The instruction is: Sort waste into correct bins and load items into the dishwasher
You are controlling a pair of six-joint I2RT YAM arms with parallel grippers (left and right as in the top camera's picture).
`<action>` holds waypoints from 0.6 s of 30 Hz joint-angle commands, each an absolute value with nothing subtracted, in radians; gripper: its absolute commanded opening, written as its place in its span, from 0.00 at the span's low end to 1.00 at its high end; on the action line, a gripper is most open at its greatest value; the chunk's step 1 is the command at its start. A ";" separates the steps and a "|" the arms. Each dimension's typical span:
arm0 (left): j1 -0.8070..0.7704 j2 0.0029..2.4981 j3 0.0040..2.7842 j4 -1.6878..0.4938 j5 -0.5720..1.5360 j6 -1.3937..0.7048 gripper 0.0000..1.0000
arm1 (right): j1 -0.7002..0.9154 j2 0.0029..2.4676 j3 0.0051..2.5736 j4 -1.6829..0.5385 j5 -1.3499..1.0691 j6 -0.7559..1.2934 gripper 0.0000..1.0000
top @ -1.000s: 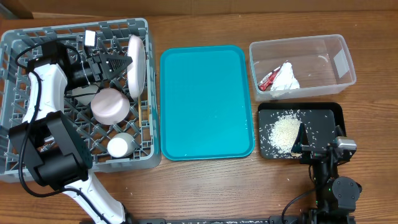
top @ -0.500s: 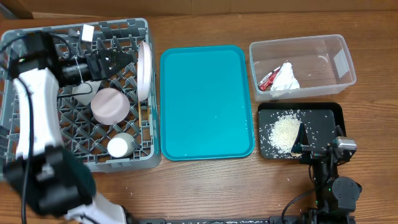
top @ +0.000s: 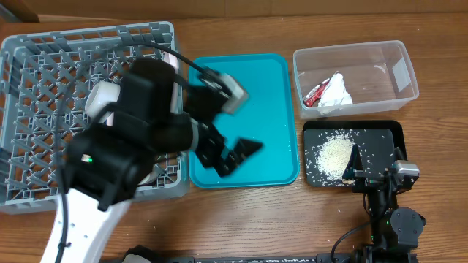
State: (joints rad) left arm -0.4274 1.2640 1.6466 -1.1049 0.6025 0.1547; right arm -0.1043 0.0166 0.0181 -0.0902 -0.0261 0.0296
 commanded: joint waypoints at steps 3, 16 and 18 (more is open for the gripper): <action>-0.616 1.275 1.654 -1.171 0.342 0.173 1.00 | -0.109 0.010 0.009 -0.083 -0.025 0.029 1.00; -0.422 1.236 1.610 -0.839 0.259 0.160 1.00 | -0.109 0.010 0.009 -0.083 -0.025 0.029 1.00; -0.392 1.190 1.547 -0.761 0.259 0.160 1.00 | -0.109 0.010 0.009 -0.083 -0.025 0.029 1.00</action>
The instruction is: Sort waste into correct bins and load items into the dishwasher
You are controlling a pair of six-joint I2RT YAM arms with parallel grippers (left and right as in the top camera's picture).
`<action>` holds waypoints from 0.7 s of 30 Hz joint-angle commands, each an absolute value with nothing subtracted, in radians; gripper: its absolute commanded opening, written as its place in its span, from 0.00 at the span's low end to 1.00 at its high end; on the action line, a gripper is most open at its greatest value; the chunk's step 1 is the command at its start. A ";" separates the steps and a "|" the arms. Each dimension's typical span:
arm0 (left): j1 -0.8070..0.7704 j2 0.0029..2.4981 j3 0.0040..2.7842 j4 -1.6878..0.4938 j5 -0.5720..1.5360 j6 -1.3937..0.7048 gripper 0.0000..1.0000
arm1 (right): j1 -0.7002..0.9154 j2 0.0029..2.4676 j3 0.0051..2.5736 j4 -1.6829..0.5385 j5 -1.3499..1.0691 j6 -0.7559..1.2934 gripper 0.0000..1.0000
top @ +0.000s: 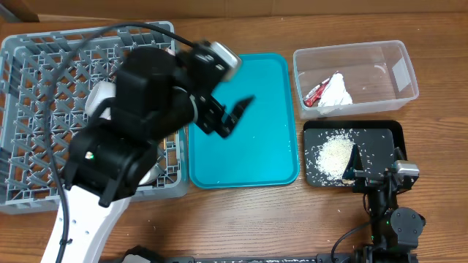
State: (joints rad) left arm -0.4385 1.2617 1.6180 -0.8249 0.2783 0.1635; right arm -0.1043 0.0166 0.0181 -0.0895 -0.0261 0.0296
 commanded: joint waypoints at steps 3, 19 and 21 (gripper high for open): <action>-0.370 1.059 1.340 -0.604 0.258 0.160 1.00 | -0.109 0.010 0.009 -0.083 -0.025 0.029 1.00; -0.160 0.195 0.413 -0.154 0.186 -0.015 1.00 | -0.109 0.010 0.009 -0.083 -0.025 0.029 1.00; -0.156 0.109 0.351 -0.163 0.168 -0.015 1.00 | -0.109 0.010 0.009 -0.083 -0.025 0.029 1.00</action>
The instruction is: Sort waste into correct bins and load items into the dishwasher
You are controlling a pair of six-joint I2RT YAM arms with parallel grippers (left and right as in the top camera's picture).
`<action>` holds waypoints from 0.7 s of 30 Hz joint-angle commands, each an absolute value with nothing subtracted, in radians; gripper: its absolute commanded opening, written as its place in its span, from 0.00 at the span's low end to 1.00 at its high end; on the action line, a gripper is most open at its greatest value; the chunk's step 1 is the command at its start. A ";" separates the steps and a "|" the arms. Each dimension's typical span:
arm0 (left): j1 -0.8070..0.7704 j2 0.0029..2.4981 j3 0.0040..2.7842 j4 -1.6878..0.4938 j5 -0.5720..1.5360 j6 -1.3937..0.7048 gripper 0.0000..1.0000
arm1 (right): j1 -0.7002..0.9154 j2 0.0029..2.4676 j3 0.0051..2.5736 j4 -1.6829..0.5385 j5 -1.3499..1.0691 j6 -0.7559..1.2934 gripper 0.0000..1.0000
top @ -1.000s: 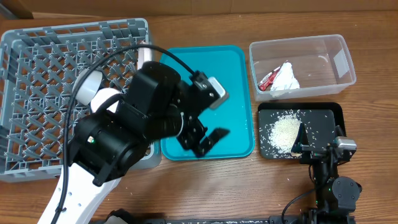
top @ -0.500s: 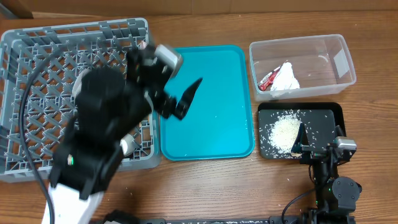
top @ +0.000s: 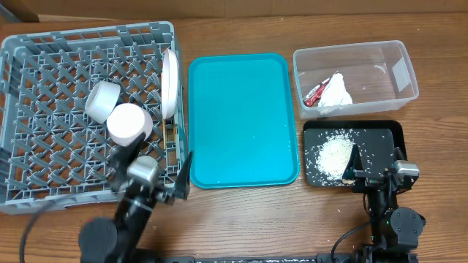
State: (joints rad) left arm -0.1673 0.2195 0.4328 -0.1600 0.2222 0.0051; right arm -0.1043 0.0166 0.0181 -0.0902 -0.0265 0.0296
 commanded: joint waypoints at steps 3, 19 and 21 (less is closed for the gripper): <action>-0.155 0.015 0.265 -0.168 0.097 -0.015 1.00 | -0.109 0.010 0.009 -0.084 -0.025 0.029 1.00; -0.155 0.003 0.005 0.022 -0.101 -0.003 1.00 | -0.109 0.010 0.009 -0.083 -0.025 0.029 1.00; -0.155 0.004 0.005 -0.011 -0.100 -0.004 1.00 | -0.109 0.010 0.009 -0.083 -0.025 0.029 1.00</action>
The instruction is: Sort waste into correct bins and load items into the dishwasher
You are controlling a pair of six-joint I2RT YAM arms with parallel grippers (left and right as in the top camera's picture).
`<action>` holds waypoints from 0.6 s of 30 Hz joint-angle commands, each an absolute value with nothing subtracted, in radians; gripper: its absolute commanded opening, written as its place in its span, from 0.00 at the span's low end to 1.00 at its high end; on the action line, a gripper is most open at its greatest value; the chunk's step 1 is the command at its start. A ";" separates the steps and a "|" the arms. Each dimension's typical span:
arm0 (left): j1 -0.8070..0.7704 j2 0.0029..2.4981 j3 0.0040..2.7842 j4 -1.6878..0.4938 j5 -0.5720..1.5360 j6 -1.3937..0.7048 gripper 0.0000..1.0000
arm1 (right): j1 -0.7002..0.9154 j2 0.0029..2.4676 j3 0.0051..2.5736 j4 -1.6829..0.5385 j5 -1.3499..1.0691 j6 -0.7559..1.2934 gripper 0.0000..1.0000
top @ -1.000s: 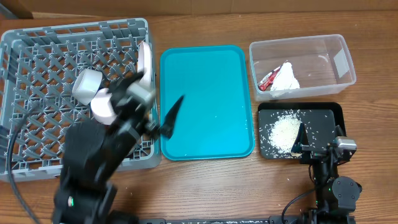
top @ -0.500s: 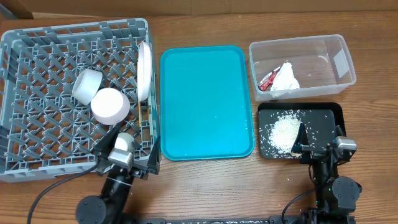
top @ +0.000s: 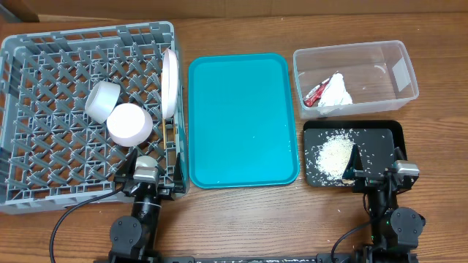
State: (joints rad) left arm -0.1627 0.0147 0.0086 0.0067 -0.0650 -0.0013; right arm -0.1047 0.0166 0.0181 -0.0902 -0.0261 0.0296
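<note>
The grey dish rack (top: 44, 175) at the left holds two white cups (top: 130, 124) side by side and a white plate (top: 170, 82) standing on edge at its right side. A teal tray (top: 241, 117) lies in the middle, bare but for a few rice grains. A clear bin (top: 358, 55) at the back right holds crumpled white paper (top: 336, 89) and a red wrapper (top: 316, 93). The black bin (top: 395, 131) below it holds a heap of rice (top: 333, 155). My left gripper (top: 178, 169) rests folded at the rack's front right corner and my right gripper (top: 356, 162) over the black bin's front edge. Both are seen edge-on, with nothing visible in them.
Both arm bases stand at the table's front edge, the left one (top: 135, 230) with a black cable trailing left, the right one (top: 395, 223) below the black bin. Brown wooden table (top: 241, 219) surrounds the containers.
My left arm has settled a little further right and back at the rack's front corner. The rack, tray and bins look the same, and the right arm has not moved.
My left arm reached over the rack and teal tray with its empty fingers spread, first over the tray's lower left, then higher over its left side. By 0.7 s ago it had drawn back to the front edge, uncovering the rack, and now rests folded there.
</note>
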 commanded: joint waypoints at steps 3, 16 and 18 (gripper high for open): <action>-0.155 0.007 0.005 -0.067 -0.098 -0.004 1.00 | -0.109 0.010 0.009 -0.083 -0.025 0.029 1.00; -0.155 0.011 0.005 -0.067 -0.096 -0.004 1.00 | -0.109 0.010 0.009 -0.083 -0.025 0.029 1.00; -0.155 0.011 0.005 -0.067 -0.096 -0.004 1.00 | -0.109 0.010 0.009 -0.083 -0.025 0.029 1.00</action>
State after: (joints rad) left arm -0.1627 0.0151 0.0086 -0.0700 -0.0837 -0.0013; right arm -0.1047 0.0166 0.0181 -0.0895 -0.0261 0.0296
